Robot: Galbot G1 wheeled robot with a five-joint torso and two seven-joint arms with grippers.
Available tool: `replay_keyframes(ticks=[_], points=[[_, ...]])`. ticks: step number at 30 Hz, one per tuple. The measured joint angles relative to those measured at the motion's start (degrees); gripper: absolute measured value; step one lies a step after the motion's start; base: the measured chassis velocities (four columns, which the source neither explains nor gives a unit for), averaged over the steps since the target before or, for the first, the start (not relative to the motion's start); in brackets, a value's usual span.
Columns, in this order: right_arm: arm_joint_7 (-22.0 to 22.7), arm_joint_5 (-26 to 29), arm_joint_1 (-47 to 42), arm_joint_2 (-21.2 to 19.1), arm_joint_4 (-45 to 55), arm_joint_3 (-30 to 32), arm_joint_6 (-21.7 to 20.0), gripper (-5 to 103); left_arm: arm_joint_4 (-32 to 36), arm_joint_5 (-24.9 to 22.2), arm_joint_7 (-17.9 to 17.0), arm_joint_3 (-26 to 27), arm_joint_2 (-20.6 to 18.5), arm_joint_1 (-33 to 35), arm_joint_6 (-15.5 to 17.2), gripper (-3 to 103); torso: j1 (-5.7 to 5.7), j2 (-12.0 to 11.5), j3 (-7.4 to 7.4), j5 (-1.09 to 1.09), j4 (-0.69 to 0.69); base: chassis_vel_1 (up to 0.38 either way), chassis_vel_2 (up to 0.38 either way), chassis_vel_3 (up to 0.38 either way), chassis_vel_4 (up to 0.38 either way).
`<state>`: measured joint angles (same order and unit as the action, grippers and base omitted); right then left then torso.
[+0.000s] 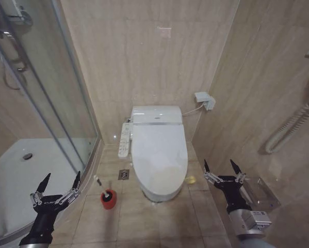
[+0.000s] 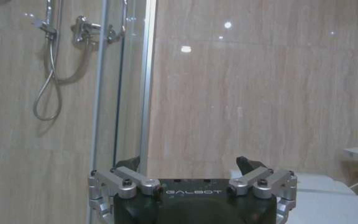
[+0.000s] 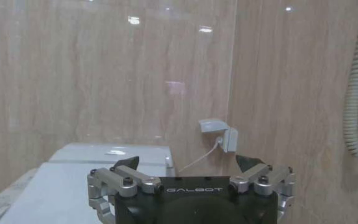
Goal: Open the toilet lid, clean the toilet bowl with a toilet brush, close the toilet lid, and flush.
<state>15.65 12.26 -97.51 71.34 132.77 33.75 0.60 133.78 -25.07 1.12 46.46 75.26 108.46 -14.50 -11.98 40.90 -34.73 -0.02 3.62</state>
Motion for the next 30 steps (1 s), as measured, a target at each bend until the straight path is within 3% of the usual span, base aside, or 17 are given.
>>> replay_keyframes(ticks=[30], points=[[0.00,0.00,0.03,-0.01,0.00,0.01,0.00,100,0.00,0.00,0.00,0.00,0.00,-0.02,0.00,100,-0.06,-0.03,-0.04,0.01,-0.02,0.000,-0.005,0.007,0.005]])
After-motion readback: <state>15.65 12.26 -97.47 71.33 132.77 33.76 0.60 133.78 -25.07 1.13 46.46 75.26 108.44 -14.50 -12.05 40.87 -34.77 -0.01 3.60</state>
